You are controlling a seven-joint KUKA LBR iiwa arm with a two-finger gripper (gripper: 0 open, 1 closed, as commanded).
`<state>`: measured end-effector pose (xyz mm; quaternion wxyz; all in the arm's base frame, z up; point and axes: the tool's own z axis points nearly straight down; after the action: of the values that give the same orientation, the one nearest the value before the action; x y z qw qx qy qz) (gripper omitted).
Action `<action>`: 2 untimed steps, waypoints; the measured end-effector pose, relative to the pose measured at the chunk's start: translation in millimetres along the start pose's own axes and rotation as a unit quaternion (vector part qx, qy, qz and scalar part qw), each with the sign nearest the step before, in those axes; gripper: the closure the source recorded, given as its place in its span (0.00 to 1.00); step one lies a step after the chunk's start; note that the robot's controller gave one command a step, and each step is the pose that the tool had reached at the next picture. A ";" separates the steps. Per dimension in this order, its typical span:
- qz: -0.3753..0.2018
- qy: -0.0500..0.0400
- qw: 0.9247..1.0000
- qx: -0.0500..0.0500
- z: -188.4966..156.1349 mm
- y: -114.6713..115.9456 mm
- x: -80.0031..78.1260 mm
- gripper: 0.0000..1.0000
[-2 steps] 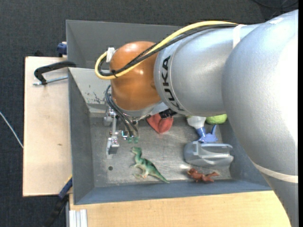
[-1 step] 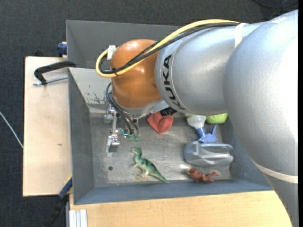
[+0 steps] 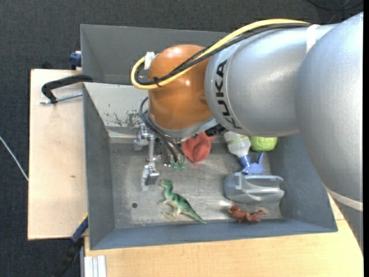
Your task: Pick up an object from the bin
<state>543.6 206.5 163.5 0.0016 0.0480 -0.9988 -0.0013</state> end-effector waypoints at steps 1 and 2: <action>-0.019 -0.002 1.000 0.002 -15.3 -26.0 7.1 0.00; 0.086 -0.002 0.996 0.001 -13.6 -44.4 14.6 0.00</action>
Offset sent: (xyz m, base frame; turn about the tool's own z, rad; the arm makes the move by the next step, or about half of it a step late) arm -0.0201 -0.0992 0.0022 -0.2869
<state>533.4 160.9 177.0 -0.0001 -0.0381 -0.9993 -0.0007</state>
